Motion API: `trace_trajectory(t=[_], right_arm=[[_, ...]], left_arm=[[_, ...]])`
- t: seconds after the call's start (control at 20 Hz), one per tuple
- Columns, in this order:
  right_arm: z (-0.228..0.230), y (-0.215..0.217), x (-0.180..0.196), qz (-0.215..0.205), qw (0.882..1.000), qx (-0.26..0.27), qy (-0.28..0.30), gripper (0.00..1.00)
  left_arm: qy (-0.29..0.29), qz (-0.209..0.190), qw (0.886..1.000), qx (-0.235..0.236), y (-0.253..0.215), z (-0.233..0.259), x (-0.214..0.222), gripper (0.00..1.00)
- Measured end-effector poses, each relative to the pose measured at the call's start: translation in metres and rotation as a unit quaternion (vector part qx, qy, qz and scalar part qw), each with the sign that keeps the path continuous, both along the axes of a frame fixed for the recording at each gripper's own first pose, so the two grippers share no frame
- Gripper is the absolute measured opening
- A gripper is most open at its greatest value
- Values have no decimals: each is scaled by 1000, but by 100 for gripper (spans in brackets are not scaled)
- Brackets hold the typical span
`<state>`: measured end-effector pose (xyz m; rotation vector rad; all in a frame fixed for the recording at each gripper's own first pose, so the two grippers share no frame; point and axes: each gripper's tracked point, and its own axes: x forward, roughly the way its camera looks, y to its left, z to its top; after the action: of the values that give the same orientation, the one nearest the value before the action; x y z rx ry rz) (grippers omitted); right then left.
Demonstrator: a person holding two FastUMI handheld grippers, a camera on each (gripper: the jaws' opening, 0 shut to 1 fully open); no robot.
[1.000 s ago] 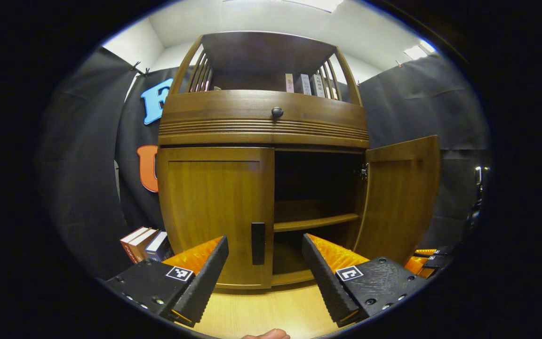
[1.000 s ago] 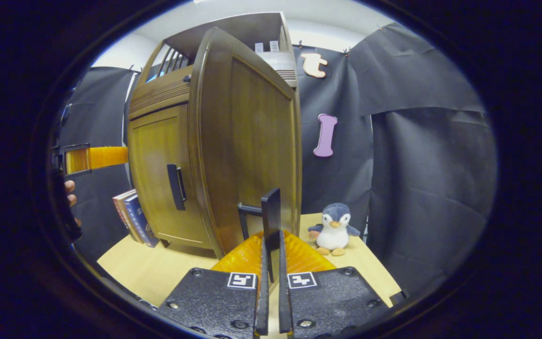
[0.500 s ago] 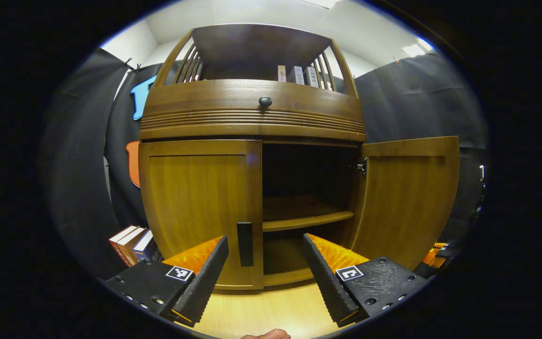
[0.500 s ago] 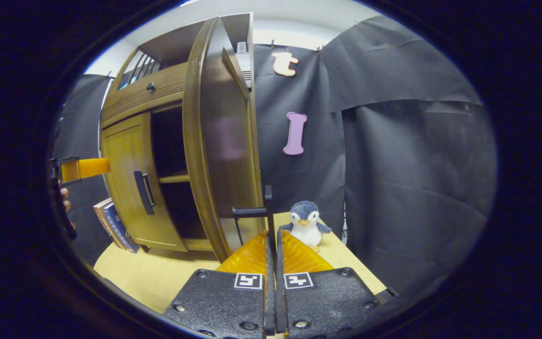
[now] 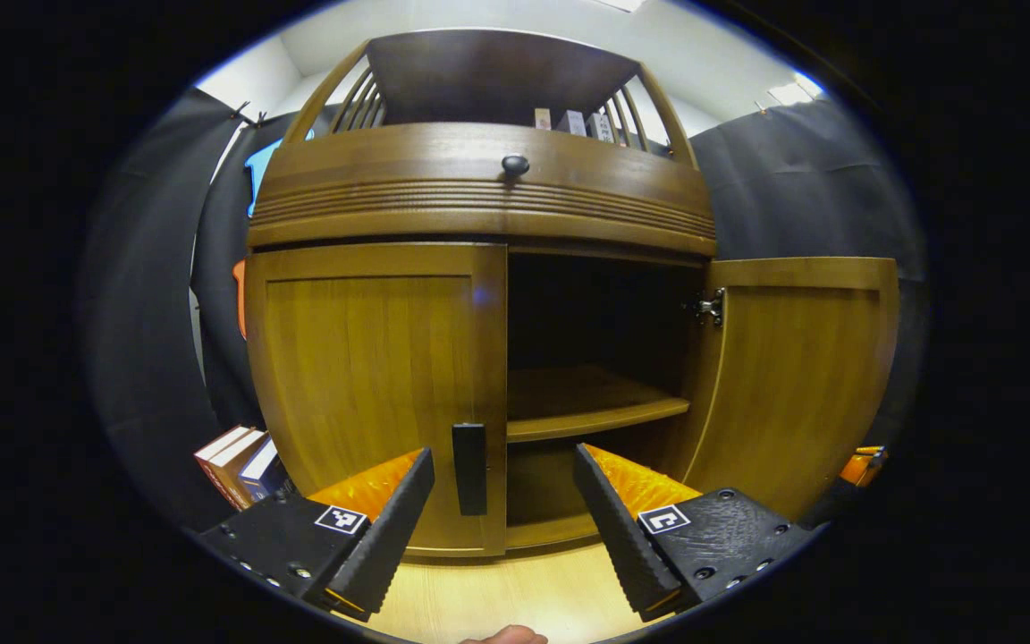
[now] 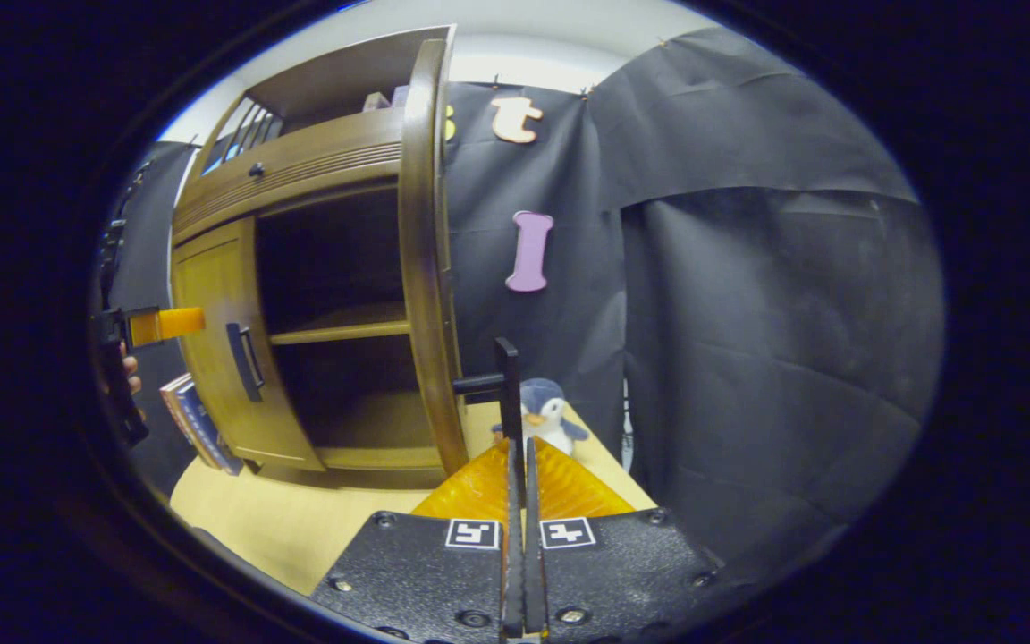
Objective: Open the right door of the double-door shoe cabinet with the right hand, and open the left door with the left hand.
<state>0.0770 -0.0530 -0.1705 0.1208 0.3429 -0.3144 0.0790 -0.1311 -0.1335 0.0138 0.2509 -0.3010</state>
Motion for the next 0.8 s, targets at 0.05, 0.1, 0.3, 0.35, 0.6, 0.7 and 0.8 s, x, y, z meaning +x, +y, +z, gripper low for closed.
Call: trace_trajectory(t=[0.05,0.1,0.3,0.35,0.6,0.7,0.8], right_arm=[[3,0,-1,-2,1000,2,-3,4],[5,-1,-1,-5,1000,-2,-5,2],[16,0,-4,-8,1000,-22,-15,4],[20,-1,-5,-10,999,-25,-18,4],[45,0,-16,-25,998,-32,-42,4],[52,3,-20,-23,998,-30,-53,2],[56,6,-24,-24,998,-33,-57,7]], left_arm=[[5,6,1000,2,2,-5,7,95],[9,8,1000,2,3,-11,13,95],[36,17,999,12,5,-45,36,94],[41,20,999,6,6,-53,42,95],[55,29,998,1,9,-75,70,83],[60,30,998,6,10,-84,82,93],[60,27,998,9,9,-91,88,75]])
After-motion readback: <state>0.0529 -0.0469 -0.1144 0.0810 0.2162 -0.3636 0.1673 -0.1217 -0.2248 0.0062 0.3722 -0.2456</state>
